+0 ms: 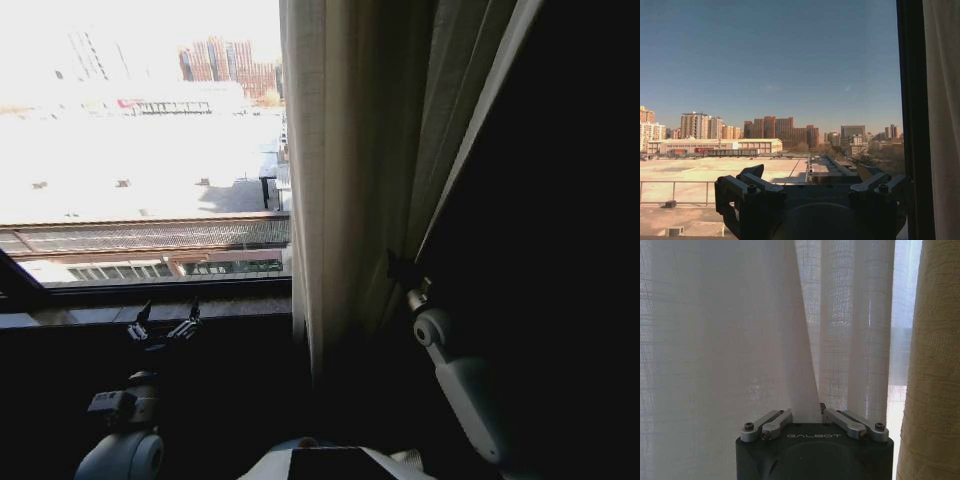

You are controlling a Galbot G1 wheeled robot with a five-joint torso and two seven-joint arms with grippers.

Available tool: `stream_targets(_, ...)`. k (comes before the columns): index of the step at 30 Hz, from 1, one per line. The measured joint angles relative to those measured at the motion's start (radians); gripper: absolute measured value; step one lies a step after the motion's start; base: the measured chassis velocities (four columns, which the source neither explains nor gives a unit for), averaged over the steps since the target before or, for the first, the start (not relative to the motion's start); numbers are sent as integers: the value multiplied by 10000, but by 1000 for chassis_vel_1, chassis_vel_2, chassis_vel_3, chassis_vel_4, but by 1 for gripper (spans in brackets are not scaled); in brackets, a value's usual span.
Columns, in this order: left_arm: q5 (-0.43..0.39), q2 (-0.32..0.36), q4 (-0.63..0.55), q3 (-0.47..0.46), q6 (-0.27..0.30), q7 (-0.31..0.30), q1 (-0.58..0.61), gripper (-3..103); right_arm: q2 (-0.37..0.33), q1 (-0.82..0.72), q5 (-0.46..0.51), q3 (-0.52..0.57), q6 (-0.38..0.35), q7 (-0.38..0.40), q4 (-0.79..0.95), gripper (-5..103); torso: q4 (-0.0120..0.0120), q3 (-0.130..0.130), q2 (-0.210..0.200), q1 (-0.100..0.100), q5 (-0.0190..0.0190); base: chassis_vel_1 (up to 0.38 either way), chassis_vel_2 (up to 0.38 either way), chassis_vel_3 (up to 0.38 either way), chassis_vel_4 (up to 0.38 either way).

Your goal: Open the curtains by pulling them apart, changing their state from closed to fully open.

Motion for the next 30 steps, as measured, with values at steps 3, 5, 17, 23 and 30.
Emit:
stream_targets(3,27,-46,32,20,1,10,12,100,-12,-120,-2,31,-2,-1,47,18,1,1,0,1,0,0,0,0,0)
stream_targets(5,31,-56,58,26,0,17,26,100,-13,-282,-1,41,-2,0,123,24,1,1,0,1,1,0,0,0,0)
stream_targets(17,-107,9,109,-8,-6,23,-43,100,154,-1566,-40,489,18,176,883,67,0,0,0,1,0,0,0,0,0)
stream_targets(23,-313,128,243,-100,-1,8,-97,100,225,-2186,-197,634,43,293,1508,89,0,0,0,0,-2,0,0,0,0)
stream_targets(30,-414,262,484,-126,-110,-5,-119,100,468,-2405,-576,481,82,323,1697,100,1,0,0,1,0,0,0,0,0)
